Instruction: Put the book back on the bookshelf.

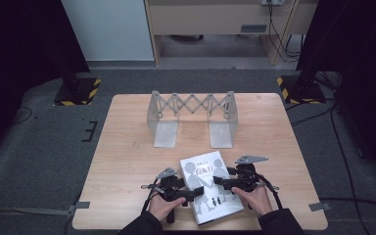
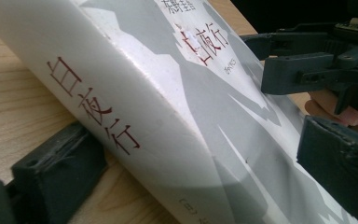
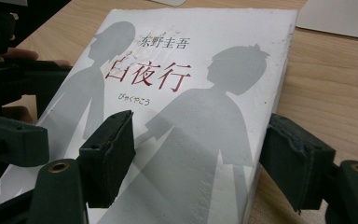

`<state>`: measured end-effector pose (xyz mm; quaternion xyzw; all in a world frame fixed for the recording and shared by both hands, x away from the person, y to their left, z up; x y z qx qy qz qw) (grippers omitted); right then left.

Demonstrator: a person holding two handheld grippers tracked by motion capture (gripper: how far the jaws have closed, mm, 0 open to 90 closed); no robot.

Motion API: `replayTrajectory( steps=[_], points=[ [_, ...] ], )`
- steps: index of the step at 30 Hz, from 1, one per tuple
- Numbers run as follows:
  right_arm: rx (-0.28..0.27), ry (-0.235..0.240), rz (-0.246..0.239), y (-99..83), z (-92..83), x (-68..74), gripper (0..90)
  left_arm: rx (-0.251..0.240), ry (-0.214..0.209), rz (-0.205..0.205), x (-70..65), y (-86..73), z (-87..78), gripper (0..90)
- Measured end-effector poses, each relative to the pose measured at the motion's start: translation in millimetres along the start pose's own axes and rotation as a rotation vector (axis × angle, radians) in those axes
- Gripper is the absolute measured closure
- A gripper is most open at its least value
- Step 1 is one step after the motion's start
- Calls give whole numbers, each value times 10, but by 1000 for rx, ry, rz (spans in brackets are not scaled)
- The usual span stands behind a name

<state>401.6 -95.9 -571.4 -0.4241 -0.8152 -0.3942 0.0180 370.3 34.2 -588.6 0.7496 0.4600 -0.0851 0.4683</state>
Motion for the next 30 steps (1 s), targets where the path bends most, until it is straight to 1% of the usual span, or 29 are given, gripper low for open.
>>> replayTrajectory(
  steps=[1,2,8,13,17,19,22,25,28,29,30],
  points=[
    [0,0,0,0,0,0,283,6,0,10,11,-5,-11,50],
    [1,5,0,0,3,0,285,5,-3,8,17,-2,-19,77],
    [-4,3,-7,6,6,14,287,15,-7,-15,32,0,-44,97],
    [-20,5,-15,23,12,48,301,54,-8,-28,36,-11,-73,113],
    [-37,13,-12,42,1,61,344,75,-10,-32,33,-17,-86,116],
    [-33,12,-12,40,3,55,344,69,-11,-30,35,-16,-82,116],
    [-24,12,4,34,5,39,342,53,-15,-28,35,-13,-72,115],
    [-26,10,7,31,4,29,340,29,-17,-24,23,-12,-53,104],
    [-24,12,19,26,3,16,339,3,-3,13,-7,-17,-8,54],
    [-27,12,16,28,1,11,339,2,5,20,-17,-19,4,23],
    [-28,11,16,28,0,10,339,3,9,21,-18,-20,6,23]
  ],
)
Point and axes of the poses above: each handheld gripper's, and its own axes: z roughly forward along the jaws, y roughly out of its top, x roughly to its left, the point moved 10 cm from there along z, roughly forward along the jaws, and after that the axes turned 9 degrees about x, right-handed, at the moved point
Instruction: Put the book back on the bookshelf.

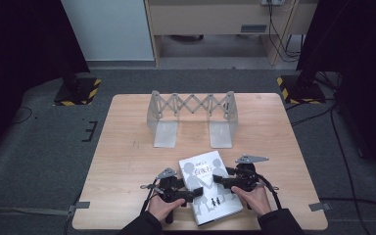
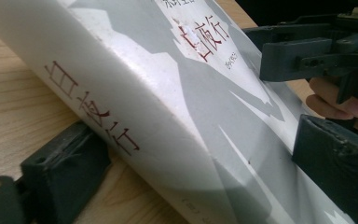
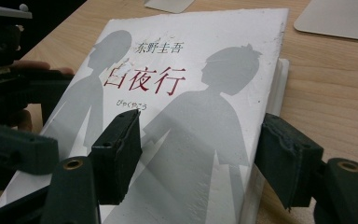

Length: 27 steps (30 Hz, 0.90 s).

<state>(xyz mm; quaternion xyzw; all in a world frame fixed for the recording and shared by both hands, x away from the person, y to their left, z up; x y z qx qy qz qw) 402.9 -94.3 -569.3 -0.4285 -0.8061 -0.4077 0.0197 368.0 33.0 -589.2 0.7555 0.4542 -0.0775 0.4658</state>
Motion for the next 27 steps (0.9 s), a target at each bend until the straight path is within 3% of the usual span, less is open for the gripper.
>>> replayTrajectory(
  steps=[3,6,10,20,23,27],
  points=[
    [2,1,6,-7,-2,7,339,-7,-15,-10,5,7,-5,23],
    [2,5,13,-5,13,3,339,-15,-50,-50,4,28,-10,0],
    [3,5,20,-5,12,-2,340,-12,-33,-37,65,22,-50,113],
    [-12,2,-1,12,7,29,358,33,-39,-42,62,20,-78,126],
    [-27,20,9,32,-17,45,381,39,-84,-42,7,33,-99,143],
    [-47,45,7,62,-65,75,385,22,-88,-8,-44,67,-119,160]
  ],
)
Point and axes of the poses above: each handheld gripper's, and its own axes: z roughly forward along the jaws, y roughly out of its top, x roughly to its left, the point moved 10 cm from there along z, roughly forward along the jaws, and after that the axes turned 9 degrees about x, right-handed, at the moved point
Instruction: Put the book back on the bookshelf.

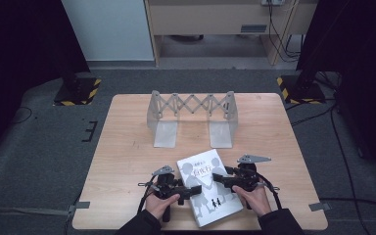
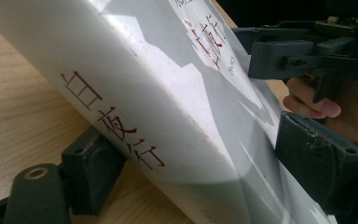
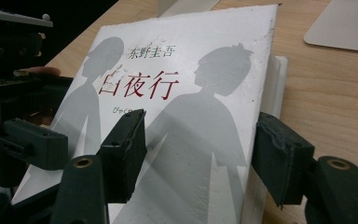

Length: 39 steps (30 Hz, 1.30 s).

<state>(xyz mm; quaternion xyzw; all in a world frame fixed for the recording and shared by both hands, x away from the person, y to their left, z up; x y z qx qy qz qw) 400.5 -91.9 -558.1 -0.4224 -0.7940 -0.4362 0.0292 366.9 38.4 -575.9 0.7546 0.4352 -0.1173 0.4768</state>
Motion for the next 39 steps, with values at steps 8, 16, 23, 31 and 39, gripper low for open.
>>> replayTrajectory(
  steps=[8,16,23,31,39],
  points=[
    [-33,-13,-34,47,-35,23,427,48,16,3,-3,14,-14,159],
    [-34,-18,-24,47,-43,-3,429,26,10,4,10,43,7,161],
    [-64,-23,-36,87,-98,3,456,-34,14,-7,3,119,-21,201],
    [-69,-23,-42,94,-104,17,460,-43,-32,-41,-15,139,26,213],
    [-121,-1,-58,166,-174,75,496,-122,-54,-24,-92,248,-14,285]
  ],
)
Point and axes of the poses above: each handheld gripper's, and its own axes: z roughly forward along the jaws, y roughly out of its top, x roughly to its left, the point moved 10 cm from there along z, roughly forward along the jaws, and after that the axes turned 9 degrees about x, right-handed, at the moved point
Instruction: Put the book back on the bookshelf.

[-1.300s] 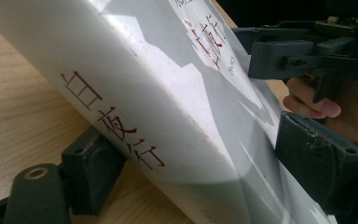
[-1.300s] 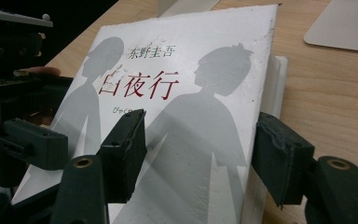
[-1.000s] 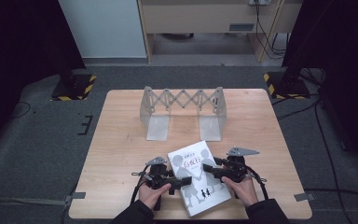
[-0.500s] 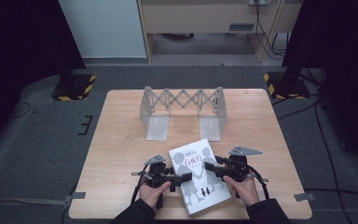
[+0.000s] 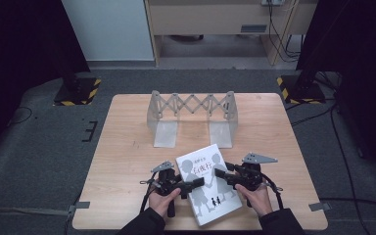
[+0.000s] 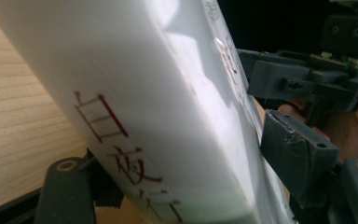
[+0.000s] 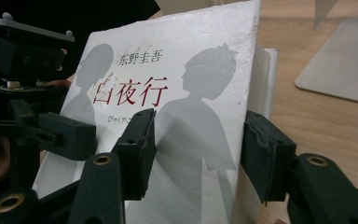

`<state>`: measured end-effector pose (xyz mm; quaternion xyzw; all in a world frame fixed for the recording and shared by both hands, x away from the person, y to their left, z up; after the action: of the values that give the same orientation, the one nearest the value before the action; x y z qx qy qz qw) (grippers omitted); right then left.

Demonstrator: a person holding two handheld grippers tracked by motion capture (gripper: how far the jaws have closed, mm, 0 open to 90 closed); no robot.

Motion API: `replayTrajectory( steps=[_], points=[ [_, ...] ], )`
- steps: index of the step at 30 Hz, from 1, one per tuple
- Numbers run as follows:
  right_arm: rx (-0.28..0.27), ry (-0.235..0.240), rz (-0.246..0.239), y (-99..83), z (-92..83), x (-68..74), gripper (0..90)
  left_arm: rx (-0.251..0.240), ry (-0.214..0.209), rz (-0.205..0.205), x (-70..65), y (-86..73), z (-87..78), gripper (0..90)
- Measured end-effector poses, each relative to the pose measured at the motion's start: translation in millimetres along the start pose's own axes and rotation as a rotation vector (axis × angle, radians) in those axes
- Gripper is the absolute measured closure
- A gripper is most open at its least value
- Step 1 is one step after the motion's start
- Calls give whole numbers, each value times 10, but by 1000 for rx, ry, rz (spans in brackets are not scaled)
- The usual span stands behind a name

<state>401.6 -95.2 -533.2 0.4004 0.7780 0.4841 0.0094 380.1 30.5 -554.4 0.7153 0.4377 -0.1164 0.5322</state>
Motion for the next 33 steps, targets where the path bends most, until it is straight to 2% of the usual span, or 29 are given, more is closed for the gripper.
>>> replayTrajectory(
  steps=[3,5,11,14,19,23,29,33],
  points=[
    [-17,2,-12,25,-12,7,508,-4,5,8,-13,17,-10,293],
    [-16,9,-3,25,-13,6,509,-2,8,15,-20,26,-10,295],
    [-16,16,18,24,-21,-13,497,-31,-25,-2,-35,54,-38,353],
    [-3,23,10,4,-13,-21,437,-53,-41,-7,-66,75,-54,389],
    [8,25,8,-39,-14,-50,375,-57,-44,-21,-56,76,-53,395],
    [40,52,42,-97,7,-67,301,-57,-44,-31,-53,76,-53,395],
    [60,104,63,-140,43,-15,302,-50,-40,-45,-42,84,-45,395],
    [65,95,55,-138,48,-14,306,-48,-35,-44,-37,91,-38,393]
  ],
)
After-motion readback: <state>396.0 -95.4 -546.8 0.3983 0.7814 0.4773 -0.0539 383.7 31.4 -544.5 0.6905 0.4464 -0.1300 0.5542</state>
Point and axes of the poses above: each handheld gripper's, and its own axes: z roughly forward along the jaws, y roughly out of its top, x roughly to its left, the point moved 10 cm from there along z, roughly forward along the jaws, and after that the axes turned 9 degrees about x, right-handed, at the moved point
